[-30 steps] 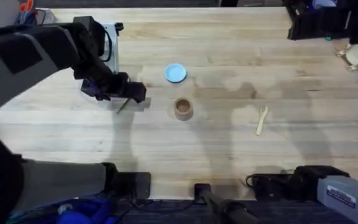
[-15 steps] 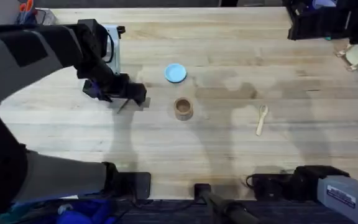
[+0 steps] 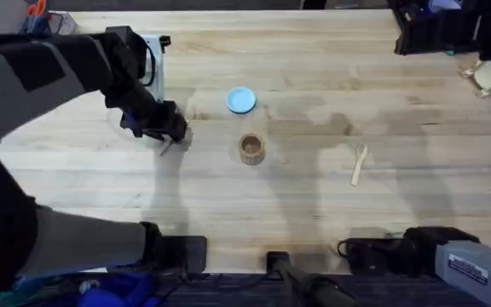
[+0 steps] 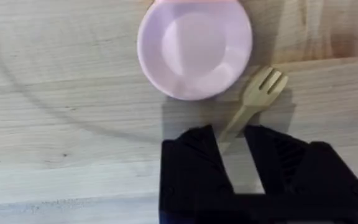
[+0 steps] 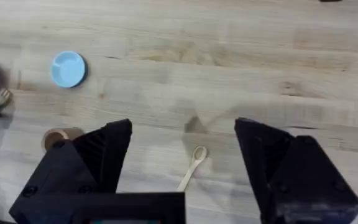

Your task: Pick up a utensil and set it on the pink plate, then put the other utensil in the container.

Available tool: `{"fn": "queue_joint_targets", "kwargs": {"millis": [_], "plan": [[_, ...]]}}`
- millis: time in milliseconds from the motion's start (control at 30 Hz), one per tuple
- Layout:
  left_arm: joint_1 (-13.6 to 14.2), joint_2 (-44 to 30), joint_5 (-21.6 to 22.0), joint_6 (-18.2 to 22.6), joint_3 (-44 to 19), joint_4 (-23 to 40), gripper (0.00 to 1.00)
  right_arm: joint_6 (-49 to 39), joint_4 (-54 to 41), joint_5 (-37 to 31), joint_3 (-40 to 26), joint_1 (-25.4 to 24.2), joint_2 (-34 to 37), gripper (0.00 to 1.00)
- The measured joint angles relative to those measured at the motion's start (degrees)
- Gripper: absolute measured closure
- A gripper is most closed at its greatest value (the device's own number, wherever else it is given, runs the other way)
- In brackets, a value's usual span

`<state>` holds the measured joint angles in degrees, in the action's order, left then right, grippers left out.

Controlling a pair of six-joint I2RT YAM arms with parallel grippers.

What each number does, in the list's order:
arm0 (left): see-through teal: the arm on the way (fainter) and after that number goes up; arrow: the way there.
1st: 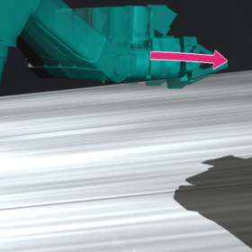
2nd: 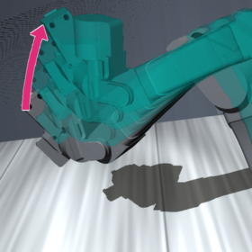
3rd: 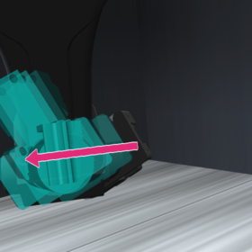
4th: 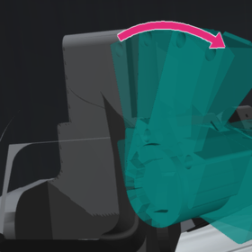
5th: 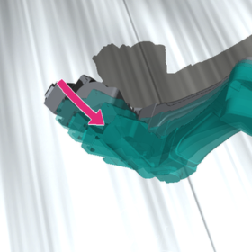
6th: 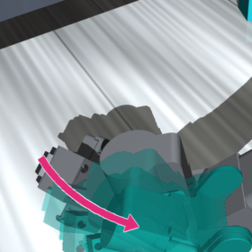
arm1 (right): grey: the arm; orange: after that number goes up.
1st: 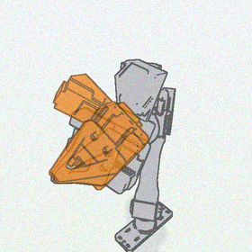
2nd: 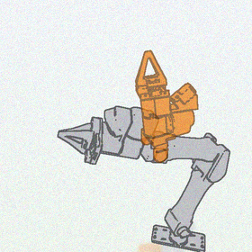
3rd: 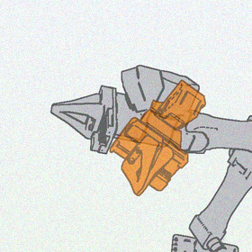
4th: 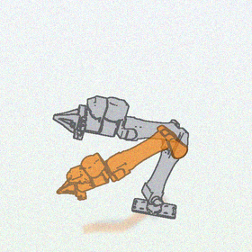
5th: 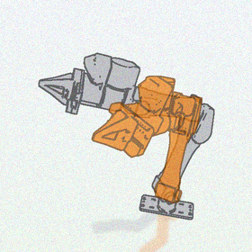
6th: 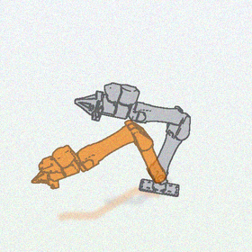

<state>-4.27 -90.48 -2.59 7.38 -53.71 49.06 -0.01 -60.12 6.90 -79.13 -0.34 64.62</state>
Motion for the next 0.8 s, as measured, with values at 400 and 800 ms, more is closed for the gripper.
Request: {"fn": "queue_joint_targets", "kwargs": {"millis": [400, 800], "plan": [[0.0, 0.0, -0.85, 0.0, -0.09, 0.04, 0.919, 0.0, 0.0, 0.0, 0.0, 0.0, 0.0, 0.005], [0.0, 0.0, -0.87, -0.02, -0.2, 0.17, 0.942, 0.0, 0.0, 0.0, 0.0, 0.0, 0.0, 0.005]]}}
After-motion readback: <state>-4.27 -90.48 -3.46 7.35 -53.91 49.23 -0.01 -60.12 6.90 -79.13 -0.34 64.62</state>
